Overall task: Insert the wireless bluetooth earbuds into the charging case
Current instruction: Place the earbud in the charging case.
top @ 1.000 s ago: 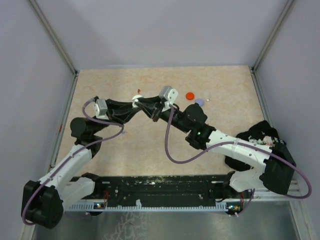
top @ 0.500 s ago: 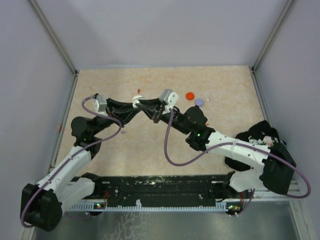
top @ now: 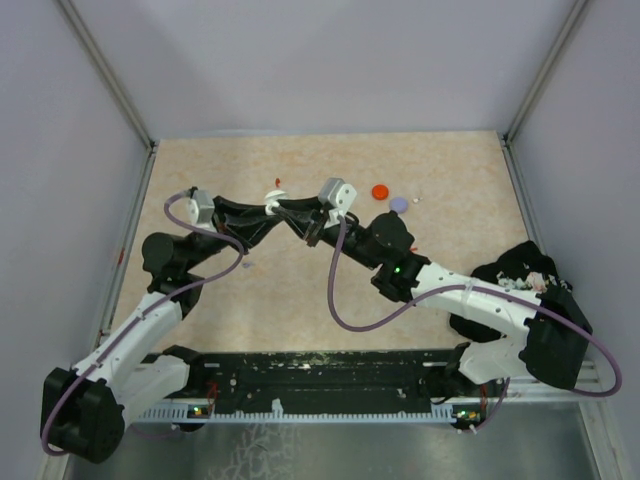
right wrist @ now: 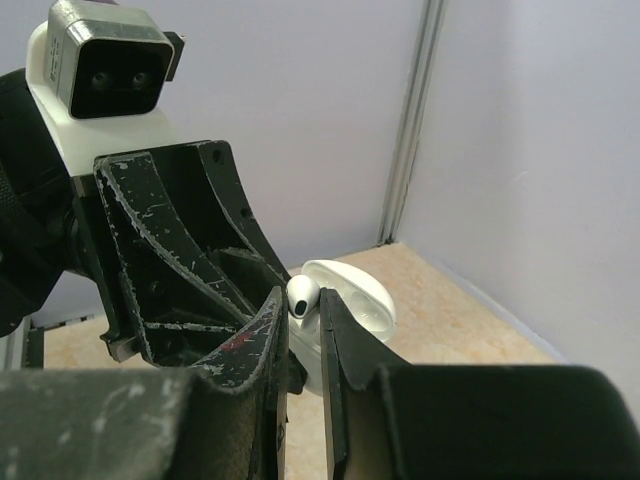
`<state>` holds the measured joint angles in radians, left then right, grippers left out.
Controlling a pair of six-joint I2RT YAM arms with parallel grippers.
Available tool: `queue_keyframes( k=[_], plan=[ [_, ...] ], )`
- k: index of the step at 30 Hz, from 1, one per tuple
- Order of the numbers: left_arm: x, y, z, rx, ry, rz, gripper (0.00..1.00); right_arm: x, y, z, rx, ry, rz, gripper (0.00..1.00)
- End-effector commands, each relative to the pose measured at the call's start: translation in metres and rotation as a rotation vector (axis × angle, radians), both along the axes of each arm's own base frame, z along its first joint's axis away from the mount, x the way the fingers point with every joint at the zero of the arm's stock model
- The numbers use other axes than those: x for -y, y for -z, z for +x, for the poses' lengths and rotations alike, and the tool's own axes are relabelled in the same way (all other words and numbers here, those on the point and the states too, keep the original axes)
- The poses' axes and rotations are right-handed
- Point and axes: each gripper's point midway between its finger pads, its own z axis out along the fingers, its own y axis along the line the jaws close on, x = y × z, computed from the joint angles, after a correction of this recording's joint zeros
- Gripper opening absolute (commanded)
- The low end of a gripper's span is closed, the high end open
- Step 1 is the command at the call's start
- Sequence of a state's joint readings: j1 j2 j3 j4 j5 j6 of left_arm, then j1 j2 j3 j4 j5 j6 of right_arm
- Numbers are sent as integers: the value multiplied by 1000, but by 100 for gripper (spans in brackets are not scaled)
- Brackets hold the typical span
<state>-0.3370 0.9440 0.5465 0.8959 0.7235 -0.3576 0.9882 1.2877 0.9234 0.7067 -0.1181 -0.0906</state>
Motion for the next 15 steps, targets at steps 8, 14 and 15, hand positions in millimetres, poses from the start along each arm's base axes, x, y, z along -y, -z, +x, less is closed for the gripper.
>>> queue_keyframes(
  k=[8, 14, 15],
  plan=[
    [-7, -34, -5, 151, -52, -48, 1, 0, 9, 6, -123, 48, -16, 13],
    [-13, -30, 5, 149, -127, -51, 1, 3, 19, 16, -178, 104, -19, 15],
    [-13, -28, 7, 152, -143, -42, 1, 5, 20, 20, -200, 125, -11, 15]
  ],
)
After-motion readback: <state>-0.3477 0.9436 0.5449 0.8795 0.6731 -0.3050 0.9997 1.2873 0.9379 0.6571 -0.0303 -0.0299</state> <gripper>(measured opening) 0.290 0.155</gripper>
